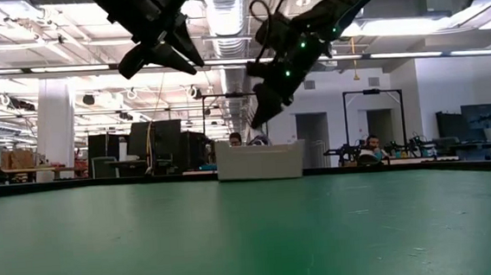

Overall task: Sort silverware by color (type)
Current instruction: Put the orange fork into the white bin, then return to Home Position

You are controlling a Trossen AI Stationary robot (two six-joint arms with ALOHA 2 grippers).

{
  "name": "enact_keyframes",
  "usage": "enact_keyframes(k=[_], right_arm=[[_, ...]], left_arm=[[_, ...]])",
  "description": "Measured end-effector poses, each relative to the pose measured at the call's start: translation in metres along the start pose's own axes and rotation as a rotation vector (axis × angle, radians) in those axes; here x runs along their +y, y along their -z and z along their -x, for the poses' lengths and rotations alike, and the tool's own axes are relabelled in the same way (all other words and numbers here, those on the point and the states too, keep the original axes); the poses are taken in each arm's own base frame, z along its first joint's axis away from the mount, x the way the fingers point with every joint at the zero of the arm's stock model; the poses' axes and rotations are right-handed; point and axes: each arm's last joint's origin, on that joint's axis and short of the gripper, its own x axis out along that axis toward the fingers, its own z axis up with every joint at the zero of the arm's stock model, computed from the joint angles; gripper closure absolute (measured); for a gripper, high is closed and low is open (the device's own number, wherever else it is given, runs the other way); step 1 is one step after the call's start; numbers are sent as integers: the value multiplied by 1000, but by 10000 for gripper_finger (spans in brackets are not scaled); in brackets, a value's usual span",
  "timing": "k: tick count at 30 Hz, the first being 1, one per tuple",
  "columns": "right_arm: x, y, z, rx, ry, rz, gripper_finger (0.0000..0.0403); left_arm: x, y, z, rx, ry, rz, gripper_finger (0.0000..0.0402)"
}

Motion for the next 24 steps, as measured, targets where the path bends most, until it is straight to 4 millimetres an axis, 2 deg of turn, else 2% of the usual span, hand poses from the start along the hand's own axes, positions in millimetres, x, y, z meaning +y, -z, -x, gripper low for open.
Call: enact_keyframes(k=[5,11,14,18,21,24], right_arm=[[3,2,1,14,-9,-55,283],[0,-11,27,-53,2,-147,193],[-4,-18,48,-102,6,-225,165],[-9,-28,84,-186,-66,-352,156],[-10,-33,110,-254,-195,-424,155],[-5,-43,137,-365,-376,-386,157]], left_arm=[[1,-1,0,-36,-33,-5,322],[1,-2,0,-55,-47,-6,322],[1,-2,0,-47,-39,-6,322],[0,-4,6,-21,13,-22,322],[0,-9,20,-39,62,-56,322],[0,-15,43,-97,112,-150,322]])
